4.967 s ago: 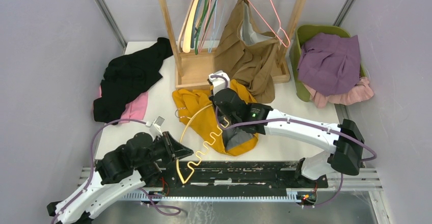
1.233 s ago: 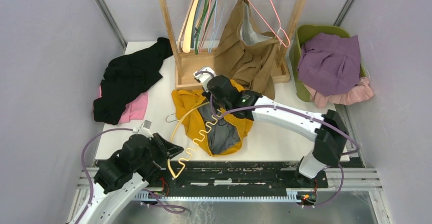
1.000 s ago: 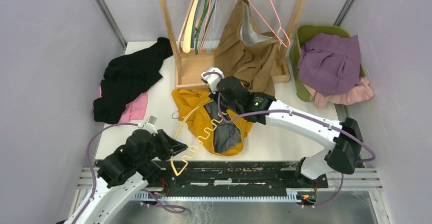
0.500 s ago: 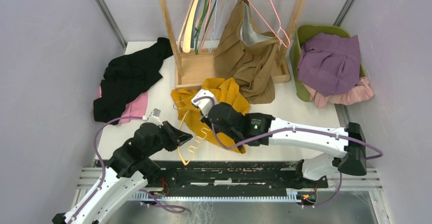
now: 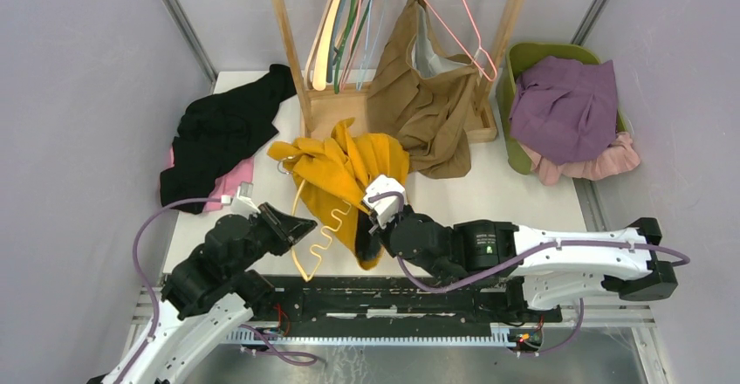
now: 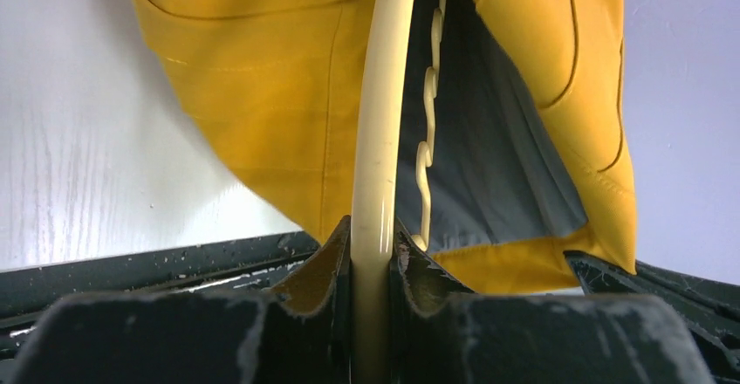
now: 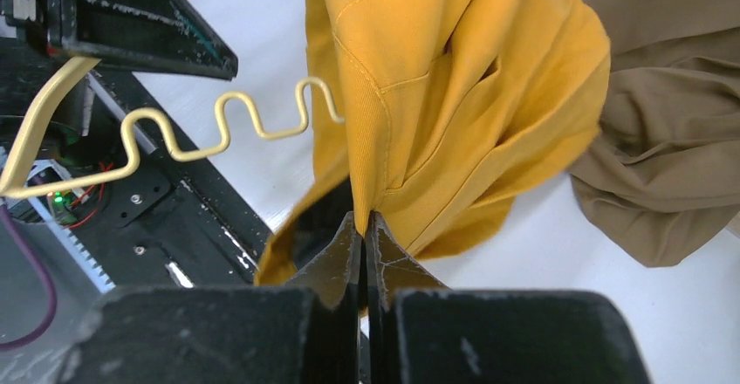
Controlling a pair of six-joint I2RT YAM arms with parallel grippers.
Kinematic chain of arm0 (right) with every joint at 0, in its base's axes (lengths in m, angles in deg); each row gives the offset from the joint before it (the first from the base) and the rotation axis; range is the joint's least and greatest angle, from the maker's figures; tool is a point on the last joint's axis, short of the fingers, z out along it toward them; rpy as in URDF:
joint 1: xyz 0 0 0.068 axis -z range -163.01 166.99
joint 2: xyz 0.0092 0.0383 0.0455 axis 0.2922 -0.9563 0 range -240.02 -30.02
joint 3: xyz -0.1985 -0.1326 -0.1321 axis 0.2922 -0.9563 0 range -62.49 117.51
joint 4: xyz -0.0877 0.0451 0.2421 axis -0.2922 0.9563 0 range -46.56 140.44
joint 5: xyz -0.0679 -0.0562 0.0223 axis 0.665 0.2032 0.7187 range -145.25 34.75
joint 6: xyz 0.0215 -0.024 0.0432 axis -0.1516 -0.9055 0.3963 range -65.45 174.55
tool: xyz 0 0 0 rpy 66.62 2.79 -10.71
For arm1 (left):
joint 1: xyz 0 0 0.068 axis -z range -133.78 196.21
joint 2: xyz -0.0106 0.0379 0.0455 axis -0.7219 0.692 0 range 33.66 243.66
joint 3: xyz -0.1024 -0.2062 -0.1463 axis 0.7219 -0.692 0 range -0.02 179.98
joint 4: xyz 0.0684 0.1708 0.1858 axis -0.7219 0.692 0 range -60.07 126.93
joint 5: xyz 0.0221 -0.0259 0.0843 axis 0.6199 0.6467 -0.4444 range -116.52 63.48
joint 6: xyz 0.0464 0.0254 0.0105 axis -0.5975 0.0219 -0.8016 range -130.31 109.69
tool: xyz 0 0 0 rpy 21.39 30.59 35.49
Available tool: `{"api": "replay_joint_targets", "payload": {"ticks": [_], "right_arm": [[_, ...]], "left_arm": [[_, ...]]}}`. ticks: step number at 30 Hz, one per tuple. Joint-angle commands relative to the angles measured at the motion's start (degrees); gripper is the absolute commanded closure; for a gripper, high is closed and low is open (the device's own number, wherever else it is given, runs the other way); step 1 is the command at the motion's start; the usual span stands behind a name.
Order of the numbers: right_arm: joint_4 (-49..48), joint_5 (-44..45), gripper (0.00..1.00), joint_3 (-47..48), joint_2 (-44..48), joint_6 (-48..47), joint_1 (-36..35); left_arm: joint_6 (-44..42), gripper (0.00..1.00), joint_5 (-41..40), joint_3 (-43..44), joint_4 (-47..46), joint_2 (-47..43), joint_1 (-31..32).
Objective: Place the skirt on the hanger
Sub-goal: Hang the skirt on the hanger.
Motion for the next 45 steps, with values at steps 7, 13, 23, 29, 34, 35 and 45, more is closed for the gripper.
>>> {"api": "replay_joint_targets", "payload": {"ticks": [7, 13, 23, 29, 34, 35, 45], "right_arm": [[2.75, -2.05, 0.99, 6.13, -6.89, 4.46, -2.2], [-1.15, -6.43, 0.99, 8.29, -12.24, 7.44, -2.19], [-6.78, -11.96, 0.99, 12.07, -17.33, 11.61, -2.0], [-8.32, -18.76, 0.99, 15.93, -20.79, 13.23, -2.0], [-8.05, -20.73, 0.99, 14.83, -21.69, 14.98, -2.01], [-8.28, -20.95, 0.99, 13.98, -21.41, 15.31, -2.0], [-7.62, -24.25, 0.99, 10.24, -16.37, 16.3, -2.45]], "left_arm": [[-2.15, 0.97, -15.15, -6.26, -13.22, -4.17, -1.0], [-3.95, 0.97, -17.59, -9.92, -19.12, -4.57, -0.97], [-4.37, 0.97, -20.08, -13.89, -31.42, -3.34, -1.01], [-7.02, 0.97, -20.86, -13.53, -36.09, -0.53, -1.0], [-8.66, 0.97, -20.98, -10.09, -36.8, 0.31, -0.98], [-8.74, 0.97, -21.01, -8.76, -35.82, 1.09, -1.0], [-12.64, 0.97, -23.79, -7.53, -37.51, 1.75, -1.02]]}}
